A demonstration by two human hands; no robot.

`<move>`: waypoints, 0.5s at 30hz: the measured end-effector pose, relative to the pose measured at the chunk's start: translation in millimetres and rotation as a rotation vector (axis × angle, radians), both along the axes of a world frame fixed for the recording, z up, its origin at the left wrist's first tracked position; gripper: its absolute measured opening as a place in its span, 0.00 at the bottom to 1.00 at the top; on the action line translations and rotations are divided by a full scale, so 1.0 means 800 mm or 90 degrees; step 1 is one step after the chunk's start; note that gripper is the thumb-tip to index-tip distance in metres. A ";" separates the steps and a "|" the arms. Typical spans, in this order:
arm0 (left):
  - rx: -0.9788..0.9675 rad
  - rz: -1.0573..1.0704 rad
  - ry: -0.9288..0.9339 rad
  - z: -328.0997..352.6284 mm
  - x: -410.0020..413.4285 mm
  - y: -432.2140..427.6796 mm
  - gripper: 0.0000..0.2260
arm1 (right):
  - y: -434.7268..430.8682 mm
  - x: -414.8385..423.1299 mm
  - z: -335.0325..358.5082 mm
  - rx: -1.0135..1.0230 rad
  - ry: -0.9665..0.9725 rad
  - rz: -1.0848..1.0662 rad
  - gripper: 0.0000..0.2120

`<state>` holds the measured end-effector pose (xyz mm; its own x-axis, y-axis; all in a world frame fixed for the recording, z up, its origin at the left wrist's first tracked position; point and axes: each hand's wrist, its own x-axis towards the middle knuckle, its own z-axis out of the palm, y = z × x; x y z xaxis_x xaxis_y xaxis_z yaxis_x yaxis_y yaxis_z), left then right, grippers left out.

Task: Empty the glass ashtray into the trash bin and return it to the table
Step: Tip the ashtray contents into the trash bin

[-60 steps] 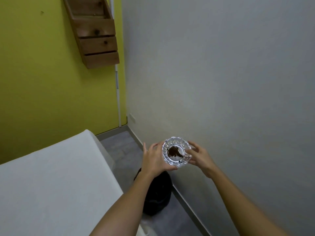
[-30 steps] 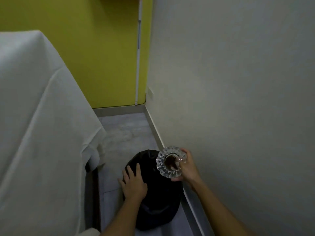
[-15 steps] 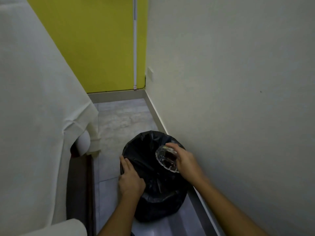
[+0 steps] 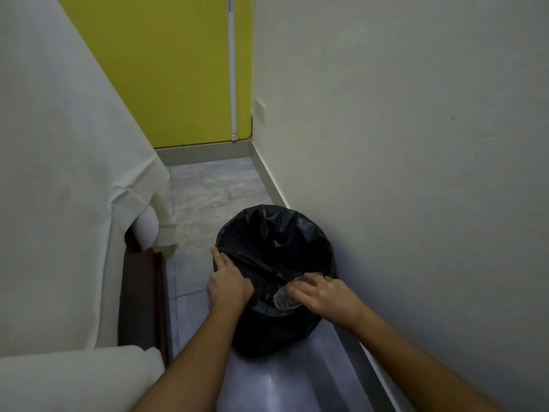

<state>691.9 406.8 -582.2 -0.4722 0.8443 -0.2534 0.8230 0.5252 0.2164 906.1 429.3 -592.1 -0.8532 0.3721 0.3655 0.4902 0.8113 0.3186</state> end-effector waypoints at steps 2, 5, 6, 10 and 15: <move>-0.002 -0.008 0.004 0.001 -0.001 0.000 0.37 | -0.002 0.004 0.003 0.015 0.041 -0.036 0.12; -0.014 -0.020 0.005 0.005 0.001 0.001 0.37 | -0.005 0.006 0.007 0.013 0.113 -0.078 0.13; -0.016 -0.025 0.006 0.006 0.002 0.002 0.37 | -0.008 0.008 0.003 0.015 0.100 -0.067 0.12; -0.032 -0.053 0.000 0.004 0.008 0.005 0.35 | -0.012 0.019 0.004 0.060 0.056 -0.052 0.15; -0.029 -0.065 -0.004 0.002 0.009 0.004 0.32 | -0.019 0.019 0.013 0.089 0.120 -0.070 0.17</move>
<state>698.8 410.2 -580.3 -0.3826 0.8753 -0.2957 0.8714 0.4483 0.1995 921.1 413.7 -581.7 -0.7227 0.3938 0.5679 0.6341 0.7046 0.3184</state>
